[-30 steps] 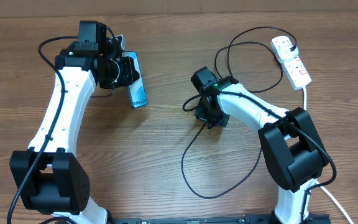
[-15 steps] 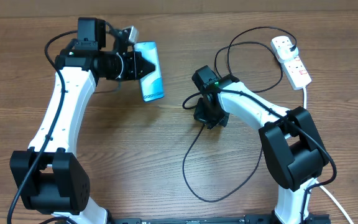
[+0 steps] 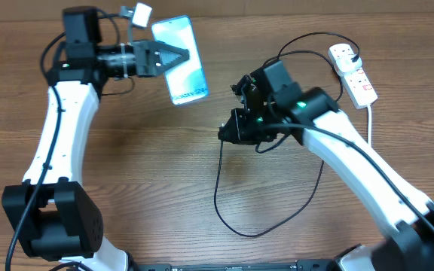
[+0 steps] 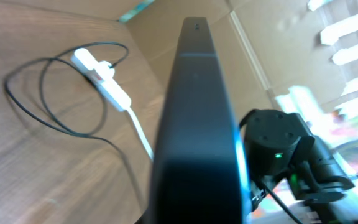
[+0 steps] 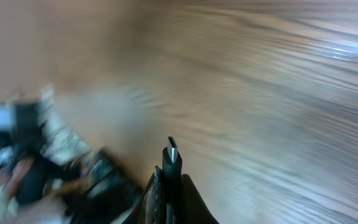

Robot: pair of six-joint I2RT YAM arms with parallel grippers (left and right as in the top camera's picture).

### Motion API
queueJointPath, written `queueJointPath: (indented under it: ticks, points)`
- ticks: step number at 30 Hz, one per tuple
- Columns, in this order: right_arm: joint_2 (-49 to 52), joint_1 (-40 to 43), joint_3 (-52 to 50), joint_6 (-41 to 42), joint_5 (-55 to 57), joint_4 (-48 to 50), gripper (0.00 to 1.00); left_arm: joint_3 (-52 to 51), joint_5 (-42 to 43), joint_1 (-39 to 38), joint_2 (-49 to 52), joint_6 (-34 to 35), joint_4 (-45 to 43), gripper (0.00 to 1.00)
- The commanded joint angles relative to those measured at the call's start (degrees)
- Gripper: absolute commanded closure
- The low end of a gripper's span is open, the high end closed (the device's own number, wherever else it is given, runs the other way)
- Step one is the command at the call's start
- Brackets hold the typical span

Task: Plug charger to phone and switch on socket
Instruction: 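Raise the phone upright with the left gripper and lift the plug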

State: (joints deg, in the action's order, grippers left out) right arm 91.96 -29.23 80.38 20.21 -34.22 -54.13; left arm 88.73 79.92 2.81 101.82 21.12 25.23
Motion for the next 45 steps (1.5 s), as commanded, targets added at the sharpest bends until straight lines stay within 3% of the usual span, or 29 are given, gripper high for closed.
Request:
queueJointPath:
  ticks: [1,4,17,23,45]
  points:
    - [-3.8,0.1,1.2,-11.3,-14.3,-0.5,0.96,0.4,10.4,1.9,0.1,9.5,-0.6,0.96]
    - [-5.5,0.0,1.2,-16.0,-22.7,0.1,0.96,0.3,10.7,1.8,0.1,11.5,0.7,0.96]
    - [-5.3,0.0,1.1,-14.6,-27.5,6.1,0.96,0.3,10.7,-1.8,0.1,12.9,0.7,0.96]
    - [-5.3,0.0,1.1,-9.5,-23.2,9.1,0.96,0.3,10.7,-1.9,0.1,13.8,1.0,0.96]
    - [-5.2,0.1,1.1,-6.4,-23.3,12.3,0.96,0.3,10.8,-4.0,0.1,13.6,1.9,0.96]
